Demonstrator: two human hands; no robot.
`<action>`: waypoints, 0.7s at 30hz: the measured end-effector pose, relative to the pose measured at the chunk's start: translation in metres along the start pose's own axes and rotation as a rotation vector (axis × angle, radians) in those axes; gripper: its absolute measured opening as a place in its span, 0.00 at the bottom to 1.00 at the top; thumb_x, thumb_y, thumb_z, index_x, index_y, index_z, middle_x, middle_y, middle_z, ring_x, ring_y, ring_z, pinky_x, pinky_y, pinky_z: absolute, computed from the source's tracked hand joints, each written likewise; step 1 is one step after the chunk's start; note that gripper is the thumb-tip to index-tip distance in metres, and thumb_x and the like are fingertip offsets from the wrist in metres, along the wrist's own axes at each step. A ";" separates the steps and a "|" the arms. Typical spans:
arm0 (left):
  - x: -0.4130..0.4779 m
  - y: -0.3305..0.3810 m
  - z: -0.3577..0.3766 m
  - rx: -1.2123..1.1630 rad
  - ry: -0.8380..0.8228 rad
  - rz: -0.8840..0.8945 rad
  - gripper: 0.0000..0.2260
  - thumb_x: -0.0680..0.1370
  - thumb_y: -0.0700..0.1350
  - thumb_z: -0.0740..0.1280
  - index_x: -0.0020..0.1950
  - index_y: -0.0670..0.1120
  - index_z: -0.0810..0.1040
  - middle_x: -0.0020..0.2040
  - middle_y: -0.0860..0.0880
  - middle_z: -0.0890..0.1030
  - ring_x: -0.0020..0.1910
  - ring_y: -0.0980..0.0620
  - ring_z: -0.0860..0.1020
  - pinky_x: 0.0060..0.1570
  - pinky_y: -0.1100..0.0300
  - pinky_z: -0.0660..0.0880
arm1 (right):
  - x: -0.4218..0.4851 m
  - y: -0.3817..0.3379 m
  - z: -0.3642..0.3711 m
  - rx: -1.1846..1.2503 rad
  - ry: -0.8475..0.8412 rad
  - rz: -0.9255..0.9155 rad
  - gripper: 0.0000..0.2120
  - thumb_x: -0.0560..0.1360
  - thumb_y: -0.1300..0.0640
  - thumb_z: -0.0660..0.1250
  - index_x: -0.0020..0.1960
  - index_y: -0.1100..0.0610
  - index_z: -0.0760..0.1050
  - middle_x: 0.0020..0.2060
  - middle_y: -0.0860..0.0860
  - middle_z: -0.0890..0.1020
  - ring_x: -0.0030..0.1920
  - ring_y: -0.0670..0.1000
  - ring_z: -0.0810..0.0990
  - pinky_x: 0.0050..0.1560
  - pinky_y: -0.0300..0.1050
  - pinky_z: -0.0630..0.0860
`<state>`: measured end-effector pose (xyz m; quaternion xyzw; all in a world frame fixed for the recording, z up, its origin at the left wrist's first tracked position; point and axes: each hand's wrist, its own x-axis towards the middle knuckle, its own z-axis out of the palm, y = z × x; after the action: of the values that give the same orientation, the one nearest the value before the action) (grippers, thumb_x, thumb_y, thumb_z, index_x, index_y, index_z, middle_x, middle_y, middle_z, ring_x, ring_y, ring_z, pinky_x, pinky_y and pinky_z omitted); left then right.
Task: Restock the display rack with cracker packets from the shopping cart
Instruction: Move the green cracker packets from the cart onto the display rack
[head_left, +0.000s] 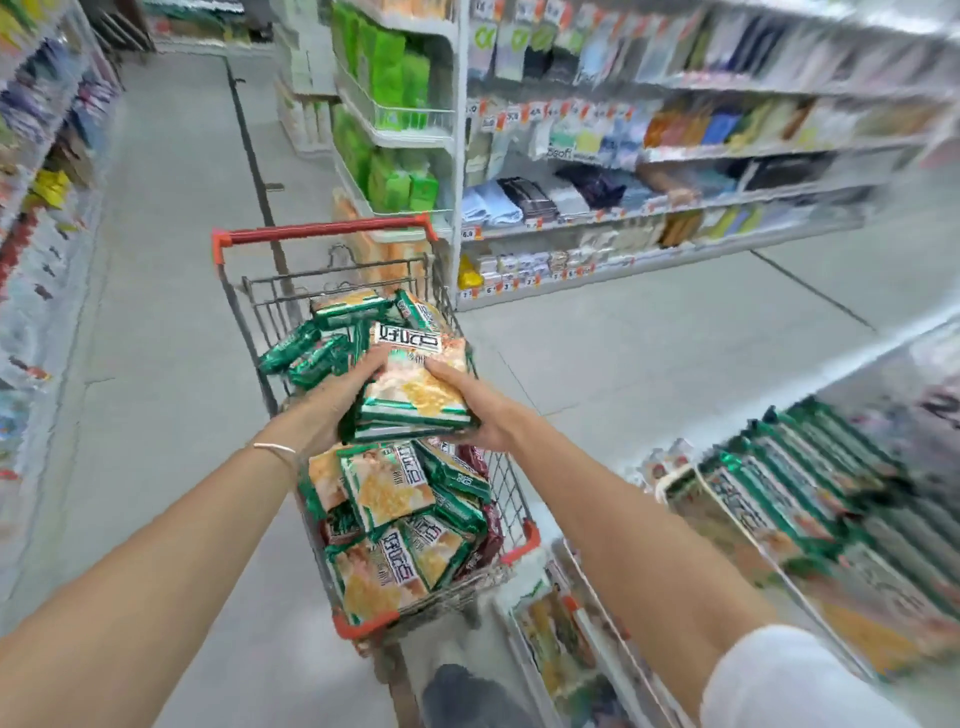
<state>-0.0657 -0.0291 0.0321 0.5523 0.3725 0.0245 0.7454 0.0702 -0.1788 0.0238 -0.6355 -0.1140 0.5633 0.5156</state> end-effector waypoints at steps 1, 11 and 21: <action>-0.010 -0.003 0.012 0.057 -0.066 -0.016 0.45 0.61 0.70 0.77 0.70 0.45 0.75 0.62 0.41 0.82 0.54 0.42 0.84 0.60 0.45 0.78 | -0.016 0.011 -0.001 0.024 0.036 -0.015 0.23 0.72 0.38 0.71 0.52 0.57 0.76 0.41 0.52 0.85 0.42 0.51 0.83 0.55 0.45 0.80; -0.039 -0.072 0.169 0.353 -0.394 -0.054 0.29 0.65 0.70 0.75 0.56 0.50 0.84 0.62 0.43 0.82 0.60 0.41 0.80 0.65 0.39 0.73 | -0.203 0.130 -0.069 0.138 0.452 -0.080 0.16 0.77 0.39 0.66 0.49 0.52 0.77 0.38 0.48 0.82 0.43 0.49 0.79 0.58 0.47 0.74; -0.121 -0.080 0.401 0.580 -0.759 0.059 0.22 0.74 0.62 0.71 0.52 0.45 0.82 0.44 0.46 0.86 0.40 0.48 0.84 0.40 0.57 0.80 | -0.363 0.205 -0.204 0.106 0.899 -0.213 0.41 0.59 0.24 0.72 0.65 0.46 0.77 0.70 0.49 0.75 0.72 0.54 0.71 0.76 0.58 0.61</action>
<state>0.0505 -0.4368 0.0733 0.7179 0.0495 -0.2626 0.6428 0.0276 -0.6399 0.0464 -0.7742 0.0849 0.1809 0.6006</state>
